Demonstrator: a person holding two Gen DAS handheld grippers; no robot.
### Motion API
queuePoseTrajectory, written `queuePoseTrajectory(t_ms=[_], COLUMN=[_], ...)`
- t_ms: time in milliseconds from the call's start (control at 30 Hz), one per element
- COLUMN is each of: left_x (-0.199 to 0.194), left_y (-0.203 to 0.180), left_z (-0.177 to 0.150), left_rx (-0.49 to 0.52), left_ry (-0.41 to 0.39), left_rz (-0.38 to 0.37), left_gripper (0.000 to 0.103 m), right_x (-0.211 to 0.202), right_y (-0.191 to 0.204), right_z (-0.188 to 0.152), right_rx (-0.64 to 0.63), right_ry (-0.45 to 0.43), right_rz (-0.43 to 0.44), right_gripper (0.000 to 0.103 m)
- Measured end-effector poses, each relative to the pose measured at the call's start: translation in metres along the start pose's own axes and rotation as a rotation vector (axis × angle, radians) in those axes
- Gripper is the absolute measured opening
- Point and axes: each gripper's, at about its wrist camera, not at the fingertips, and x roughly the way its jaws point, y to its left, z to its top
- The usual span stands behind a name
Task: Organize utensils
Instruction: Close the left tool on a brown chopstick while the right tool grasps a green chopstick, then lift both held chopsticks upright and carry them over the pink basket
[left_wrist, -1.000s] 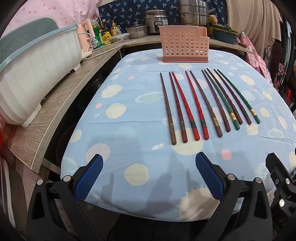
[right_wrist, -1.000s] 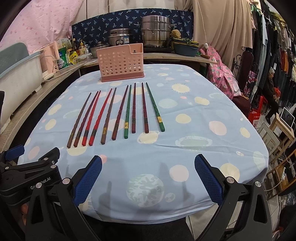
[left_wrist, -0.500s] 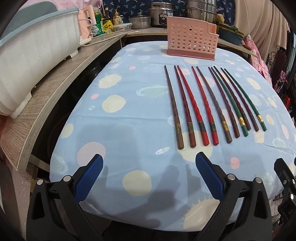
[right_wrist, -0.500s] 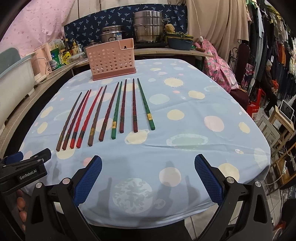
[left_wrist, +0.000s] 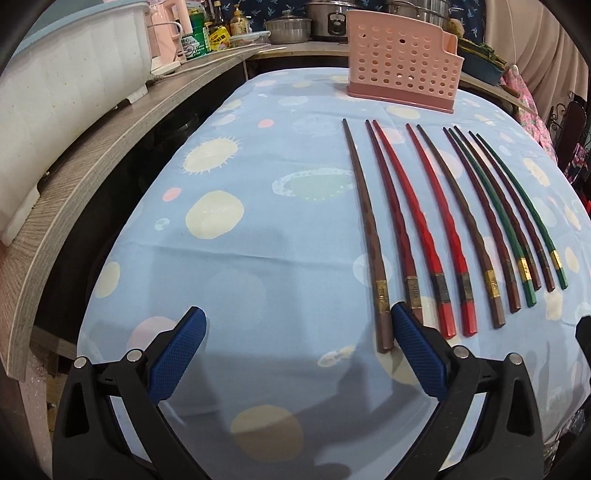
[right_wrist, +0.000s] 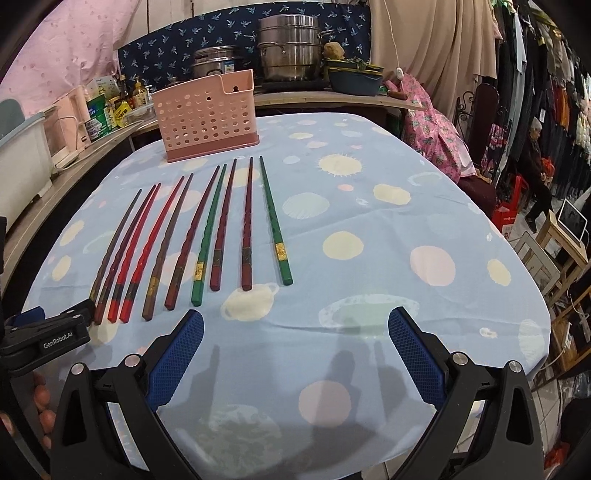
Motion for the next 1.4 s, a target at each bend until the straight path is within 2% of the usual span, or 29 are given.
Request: queuePoseTrajectory(t_ms=[100,200,333,400,567,800,833,867,933,1000,1033,1133,1267,1400], left_x=[0.001,0.002,0.001,0.000,-0.003,-0.003,-0.003,-0.003,-0.003,-0.004,-0.004,-0.004,-0.007,-0.020], left_y=[0.002,0.003,0.003,0.000,-0.002,-0.002,-0.002,-0.002,-0.002,-0.003,-0.002,-0.001,0.001,0.004], left_z=[0.002,0.005,0.007,0.008,0.009,0.012,0.013,0.013,0.014,0.014,0.013,0.014,0.013,0.014], left_rx=[-0.004,-0.016,-0.021,-0.009,-0.002,-0.014,-0.014,-0.014,-0.010,-0.008,-0.008,-0.018,-0.024,-0.015], left_ry=[0.003,0.011,0.021,0.023,0.026,0.041,0.043,0.044,0.046,0.049,0.052,0.067,0.079,0.049], left_rz=[-0.006,-0.026,-0.056,-0.065,-0.085,-0.121,-0.123,-0.123,-0.127,-0.137,-0.140,-0.169,-0.186,-0.177], left_gripper=[0.094,0.087,0.073,0.069,0.054,0.044,0.038,0.033,0.029,0.020,0.011,0.008,0.007,0.007], right_x=[0.009,0.017,0.030,0.036,0.052,0.062,0.064,0.064,0.064,0.064,0.063,0.062,0.054,0.036], right_y=[-0.005,-0.007,-0.005,-0.004,-0.001,-0.001,0.000,0.000,0.001,0.001,0.001,-0.002,-0.007,-0.013], right_z=[0.010,0.021,0.031,0.034,0.040,0.039,0.038,0.038,0.038,0.038,0.037,0.036,0.035,0.040], right_rx=[0.013,0.011,-0.006,-0.006,-0.012,-0.008,-0.008,-0.011,-0.018,-0.024,-0.024,-0.021,-0.014,0.003], right_ry=[-0.001,-0.017,-0.024,-0.019,0.011,0.056,0.064,0.063,0.066,0.069,0.072,0.085,0.086,0.056], right_rz=[0.004,0.001,0.001,0.012,0.055,0.093,0.098,0.095,0.103,0.107,0.111,0.122,0.130,0.142], right_gripper=[0.096,0.096,0.096,0.092,0.072,0.047,0.039,0.036,0.030,0.026,0.022,0.008,0.008,0.007])
